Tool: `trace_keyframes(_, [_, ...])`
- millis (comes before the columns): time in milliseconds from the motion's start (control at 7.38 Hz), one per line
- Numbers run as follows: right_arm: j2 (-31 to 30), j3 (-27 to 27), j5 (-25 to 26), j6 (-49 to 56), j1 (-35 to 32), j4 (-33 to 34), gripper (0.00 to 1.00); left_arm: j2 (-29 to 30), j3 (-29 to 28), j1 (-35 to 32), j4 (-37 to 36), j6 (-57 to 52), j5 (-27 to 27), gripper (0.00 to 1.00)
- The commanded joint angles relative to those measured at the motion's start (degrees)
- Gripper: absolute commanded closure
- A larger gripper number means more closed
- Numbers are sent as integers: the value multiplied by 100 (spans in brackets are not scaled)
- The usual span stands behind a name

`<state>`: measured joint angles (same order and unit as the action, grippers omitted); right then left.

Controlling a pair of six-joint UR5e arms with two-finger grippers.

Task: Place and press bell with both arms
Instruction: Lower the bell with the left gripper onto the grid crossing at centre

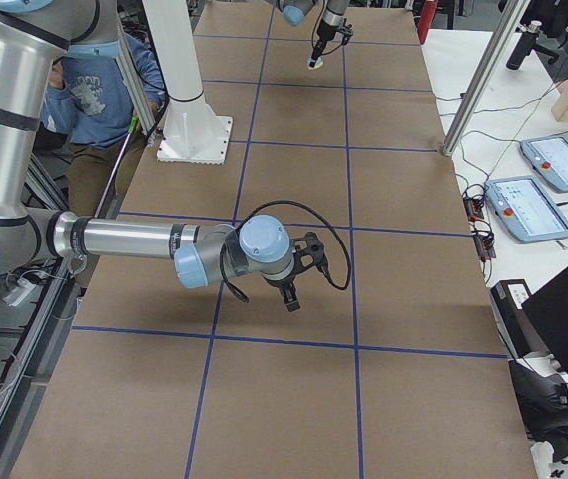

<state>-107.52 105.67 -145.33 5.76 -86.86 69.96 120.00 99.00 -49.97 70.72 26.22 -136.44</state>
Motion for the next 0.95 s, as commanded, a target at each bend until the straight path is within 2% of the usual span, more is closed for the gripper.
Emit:
trace_keyframes(0, [20,-20,23,-5,11,8,0,2253,-2345,548,-15,1319,188,98])
trace_keyframes(135, [29,-29,14,-5,11,8,0,2917,-3229,671,90,1367,171,98])
trace_keyframes(406, [38,-82,5,-14,11,0,0,3432,-4461,944,1367,2234,171,96])
trace_keyframes(542, [38,-91,5,-14,11,8,0,3521,-4799,1049,1783,2664,171,92])
trace_keyframes(813, [38,-91,5,-14,11,8,0,3618,-4951,1120,1989,3132,162,85])
